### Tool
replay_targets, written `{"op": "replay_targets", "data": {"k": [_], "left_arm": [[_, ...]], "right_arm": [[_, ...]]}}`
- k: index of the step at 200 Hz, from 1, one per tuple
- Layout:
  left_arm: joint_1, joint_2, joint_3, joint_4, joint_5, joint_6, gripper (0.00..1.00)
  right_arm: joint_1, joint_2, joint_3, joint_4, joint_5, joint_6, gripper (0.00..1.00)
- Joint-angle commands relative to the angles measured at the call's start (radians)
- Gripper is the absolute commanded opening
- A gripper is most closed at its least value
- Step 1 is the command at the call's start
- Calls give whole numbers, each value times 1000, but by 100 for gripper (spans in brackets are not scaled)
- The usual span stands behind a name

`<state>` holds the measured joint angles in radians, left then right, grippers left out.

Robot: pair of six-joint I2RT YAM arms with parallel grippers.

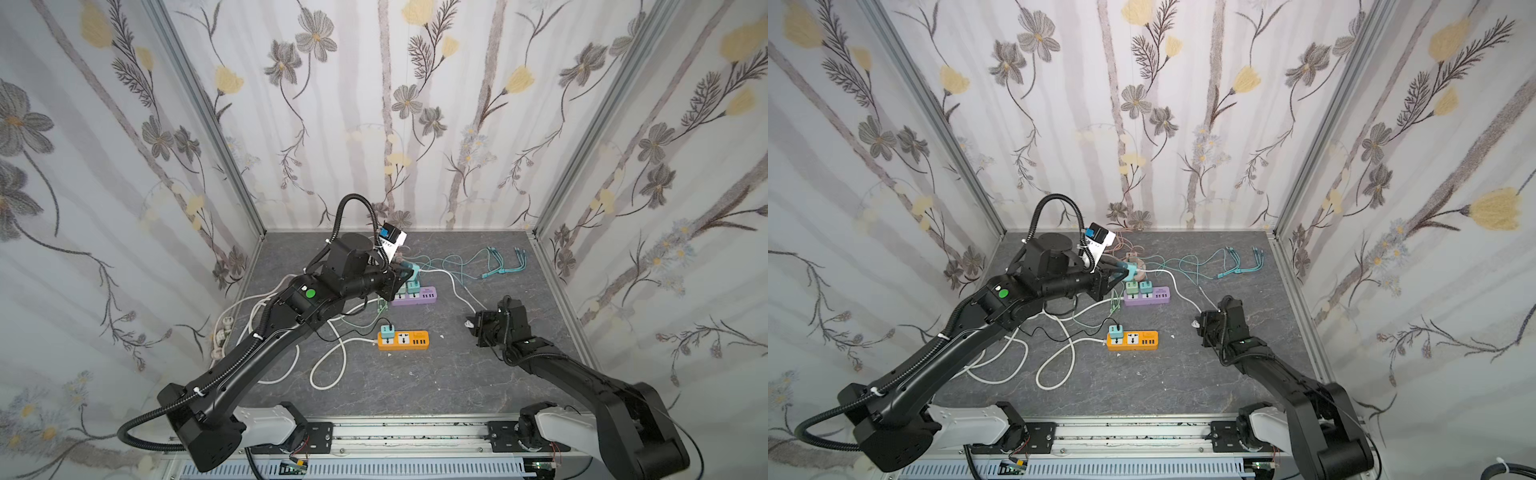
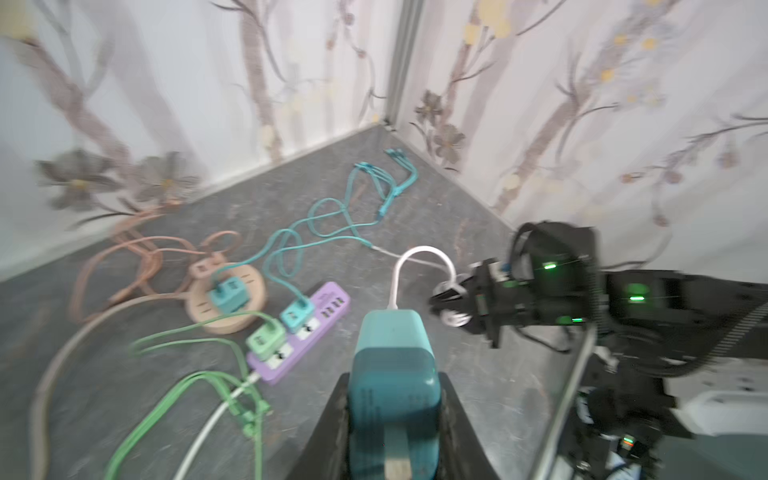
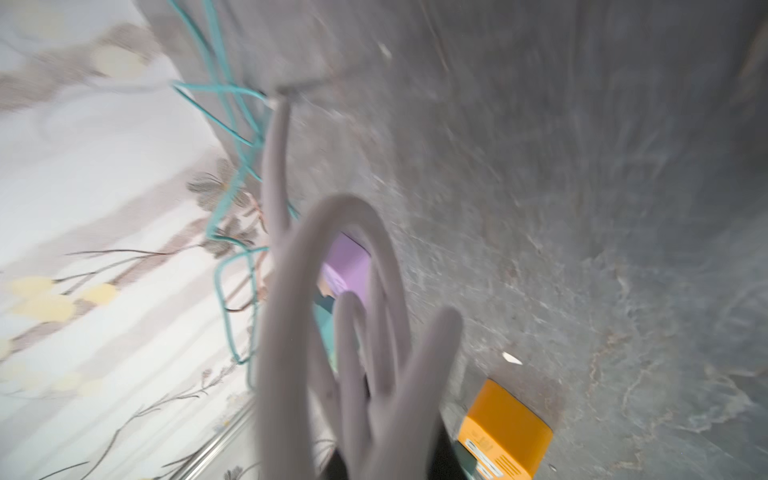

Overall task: Insert the plug
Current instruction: 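Hold the teal charger raised with the left gripper while the right gripper withdraws, then bring the right gripper to the charger held by the left and close on it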

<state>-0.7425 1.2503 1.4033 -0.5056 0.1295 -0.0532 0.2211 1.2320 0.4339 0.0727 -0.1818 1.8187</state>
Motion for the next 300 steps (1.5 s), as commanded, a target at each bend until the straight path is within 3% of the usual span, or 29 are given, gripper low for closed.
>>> {"op": "replay_targets", "data": {"k": [1, 15, 24, 33, 44, 54, 72, 101, 112, 126, 132, 172, 184, 198, 226, 254, 281, 300], "left_arm": [[2, -20, -21, -46, -234, 92, 0], [0, 5, -29, -27, -91, 37, 0], [0, 32, -55, 39, 60, -23, 0], [-2, 58, -91, 165, 198, -101, 0], [-12, 93, -137, 332, 290, -208, 0], [-32, 127, -162, 453, 291, -276, 0], [-84, 190, -176, 556, 192, -299, 0], [-124, 276, -199, 684, 149, -357, 0], [-129, 300, -195, 691, 133, -374, 0], [-131, 318, -189, 679, 123, -379, 0], [-131, 323, -190, 678, 121, -376, 0], [-123, 341, -169, 602, 199, -313, 0], [-112, 347, -161, 576, 234, -307, 0], [-93, 352, -155, 568, 315, -307, 0], [-59, 369, -102, 504, 376, -352, 0], [-19, 395, -96, 578, 480, -472, 0], [-12, 409, -60, 576, 521, -520, 0], [-9, 408, -37, 577, 552, -545, 0]], "right_arm": [[-86, -166, 65, -306, 201, -222, 3], [-145, -245, 127, -371, 251, -355, 3], [-179, -260, 163, -378, 254, -432, 3], [-212, -251, 191, -376, 241, -493, 3], [-249, -210, 220, -349, 194, -563, 3], [-273, -154, 254, -330, 163, -632, 3], [-304, -37, 328, -332, 150, -742, 4], [-360, 125, 426, -349, 123, -824, 10], [-370, 159, 439, -353, 118, -830, 22], [-374, 172, 446, -375, 132, -846, 60], [-374, 169, 450, -399, 146, -867, 70], [-376, 52, 438, -542, 189, -1050, 99], [-376, -12, 410, -539, 136, -1122, 99], [-373, -111, 348, -464, -21, -1238, 99], [-368, -283, 285, -452, -190, -1291, 99], [-366, -387, 259, -458, -337, -1278, 99], [-344, -413, 189, -259, -616, -1128, 99], [-280, -411, 172, -202, -631, -1072, 98]]}}
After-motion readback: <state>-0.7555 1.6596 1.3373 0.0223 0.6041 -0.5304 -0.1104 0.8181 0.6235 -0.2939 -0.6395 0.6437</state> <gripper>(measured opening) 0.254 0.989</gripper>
